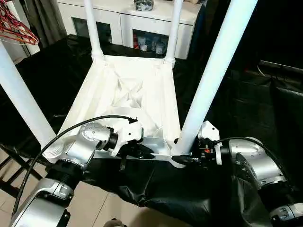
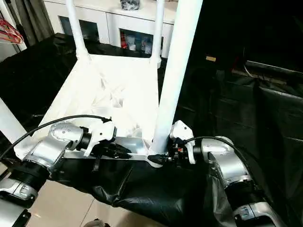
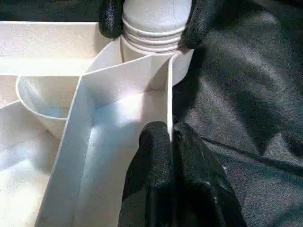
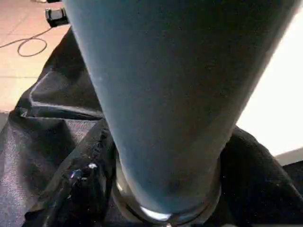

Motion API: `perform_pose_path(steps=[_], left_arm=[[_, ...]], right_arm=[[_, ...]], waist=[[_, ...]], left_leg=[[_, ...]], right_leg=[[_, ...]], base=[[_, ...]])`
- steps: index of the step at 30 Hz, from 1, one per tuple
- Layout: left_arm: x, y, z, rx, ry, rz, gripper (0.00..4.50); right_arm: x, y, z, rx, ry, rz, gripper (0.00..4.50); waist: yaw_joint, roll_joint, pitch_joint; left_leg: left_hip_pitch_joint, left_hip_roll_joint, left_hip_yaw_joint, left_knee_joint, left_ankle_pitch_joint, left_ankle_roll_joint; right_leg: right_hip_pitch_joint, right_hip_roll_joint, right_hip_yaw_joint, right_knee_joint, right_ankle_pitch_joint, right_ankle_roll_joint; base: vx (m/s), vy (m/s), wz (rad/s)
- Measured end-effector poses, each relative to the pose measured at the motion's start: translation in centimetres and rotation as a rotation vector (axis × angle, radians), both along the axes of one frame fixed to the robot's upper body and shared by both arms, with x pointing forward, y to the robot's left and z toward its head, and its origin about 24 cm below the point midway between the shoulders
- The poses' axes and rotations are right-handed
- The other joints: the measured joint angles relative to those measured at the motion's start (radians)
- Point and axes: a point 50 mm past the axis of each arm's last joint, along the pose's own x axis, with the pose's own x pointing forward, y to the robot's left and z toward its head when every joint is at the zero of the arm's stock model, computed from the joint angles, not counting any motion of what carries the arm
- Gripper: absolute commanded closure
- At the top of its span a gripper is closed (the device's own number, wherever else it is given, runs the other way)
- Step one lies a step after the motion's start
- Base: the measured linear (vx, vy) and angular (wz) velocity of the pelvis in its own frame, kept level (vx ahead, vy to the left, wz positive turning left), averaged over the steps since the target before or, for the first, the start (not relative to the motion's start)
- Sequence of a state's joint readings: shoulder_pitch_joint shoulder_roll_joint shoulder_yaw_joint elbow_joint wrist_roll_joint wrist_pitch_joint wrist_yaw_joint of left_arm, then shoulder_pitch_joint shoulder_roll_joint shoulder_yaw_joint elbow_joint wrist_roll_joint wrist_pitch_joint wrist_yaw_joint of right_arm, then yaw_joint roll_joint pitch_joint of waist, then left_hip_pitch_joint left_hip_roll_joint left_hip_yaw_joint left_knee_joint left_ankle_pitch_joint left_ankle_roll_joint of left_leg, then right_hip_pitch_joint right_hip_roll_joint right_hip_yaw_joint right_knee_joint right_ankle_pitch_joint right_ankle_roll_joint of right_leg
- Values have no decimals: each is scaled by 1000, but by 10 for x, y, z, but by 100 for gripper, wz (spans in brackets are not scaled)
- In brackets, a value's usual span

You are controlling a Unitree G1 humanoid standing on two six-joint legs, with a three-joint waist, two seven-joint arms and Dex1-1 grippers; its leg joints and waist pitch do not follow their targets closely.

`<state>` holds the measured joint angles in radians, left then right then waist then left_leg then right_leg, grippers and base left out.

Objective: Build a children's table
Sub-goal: Rotate leg to tighten

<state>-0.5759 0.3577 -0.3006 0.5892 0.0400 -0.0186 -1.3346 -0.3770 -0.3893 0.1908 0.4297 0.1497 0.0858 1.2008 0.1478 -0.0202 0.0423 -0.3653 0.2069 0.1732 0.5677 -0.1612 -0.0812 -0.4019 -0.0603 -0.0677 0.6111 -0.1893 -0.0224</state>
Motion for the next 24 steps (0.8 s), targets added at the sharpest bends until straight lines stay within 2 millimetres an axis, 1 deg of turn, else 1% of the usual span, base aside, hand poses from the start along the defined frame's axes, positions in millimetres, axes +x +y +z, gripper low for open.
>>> perform_pose_path(steps=[2, 4, 5, 7, 9, 13, 15, 17, 18, 19, 22, 23, 24], left_arm=[[2, -1, -1, -8, -8, 39, 450], [7, -4, -3, -14, -30, 121, 450], [9, -6, -3, -13, -35, 146, 450], [12, -13, -6, -21, -54, 213, 450], [15, -20, -7, -23, -70, 269, 450], [20, -33, -9, -15, -104, 358, 450], [23, -43, -9, -8, -132, 407, 450], [24, -48, -9, -8, -142, 422, 450], [24, -49, -9, -9, -145, 429, 450], [24, -50, -9, -11, -148, 434, 450], [24, -52, -9, -12, -150, 442, 450], [24, -52, -9, -12, -149, 443, 450], [24, -52, -9, -12, -146, 439, 450]], right_arm=[[1, 0, -3, 20, -8, -65, 180], [7, 4, -7, 49, -24, -209, 181], [10, 5, -9, 58, -29, -264, 181], [18, 9, -12, 70, -41, -403, 181], [24, 13, -14, 75, -52, -514, 181], [35, 26, -17, 76, -67, -712, 181], [43, 33, -16, 83, -67, -836, 181], [45, 33, -17, 78, -72, -871, 181], [45, 33, -17, 69, -84, -876, 125], [45, 33, -17, 66, -95, -880, 125], [46, 35, -17, 56, -107, -874, 89], [46, 35, -17, 56, -107, -874, 89], [46, 35, -17, 58, -108, -868, 74]], waist=[[-3, 0, 0], [-9, 0, 0], [-14, 0, 0], [-31, -1, 0], [-41, -1, 0], [-51, 0, 0], [-57, 0, 0], [-56, 0, 0], [-56, 1, -1], [-56, 2, -1], [-56, 2, -2], [-56, 2, -2], [-56, 3, -2]], left_leg=[[1, 0, 0, 1, 0, 0], [2, 0, 0, 2, 0, 0], [3, 0, 0, 2, 0, 0], [7, 0, 0, 2, 0, 0], [9, -1, 0, 2, 0, 0], [12, -1, 0, -1, 0, 0], [13, -1, 0, -1, 0, 0], [12, -1, 0, -1, 0, 0], [12, -1, 0, -1, 0, 0], [12, -2, 0, -1, 0, 0], [12, -2, 0, -2, 0, 0], [12, -2, 0, -2, 0, 0], [12, -2, 0, -3, 0, 0]], right_leg=[[0, 0, 0, 1, 1, -1], [1, 0, 0, 2, 2, 0], [1, 0, 1, 1, 1, 3], [3, 0, 1, 0, 1, 4], [3, 0, 1, 0, 1, 5], [4, 0, 1, 0, 2, 5], [4, 0, 1, 0, 2, 5], [4, 0, 1, 0, 2, 5], [5, 0, 2, 0, 2, 5], [4, 0, 2, -1, 2, 5], [4, 0, 2, -1, 2, 5], [4, 0, 2, -1, 2, 5], [4, 0, 2, -1, 1, 5]], base=[[0, 0, 0], [0, 0, 0], [0, 0, 0], [0, 0, 0], [0, 0, 0], [0, 0, 0], [0, 0, 0], [0, 0, 0], [0, 0, 0], [0, 0, 0], [0, 0, 0], [0, 0, 0], [0, 0, 0]])
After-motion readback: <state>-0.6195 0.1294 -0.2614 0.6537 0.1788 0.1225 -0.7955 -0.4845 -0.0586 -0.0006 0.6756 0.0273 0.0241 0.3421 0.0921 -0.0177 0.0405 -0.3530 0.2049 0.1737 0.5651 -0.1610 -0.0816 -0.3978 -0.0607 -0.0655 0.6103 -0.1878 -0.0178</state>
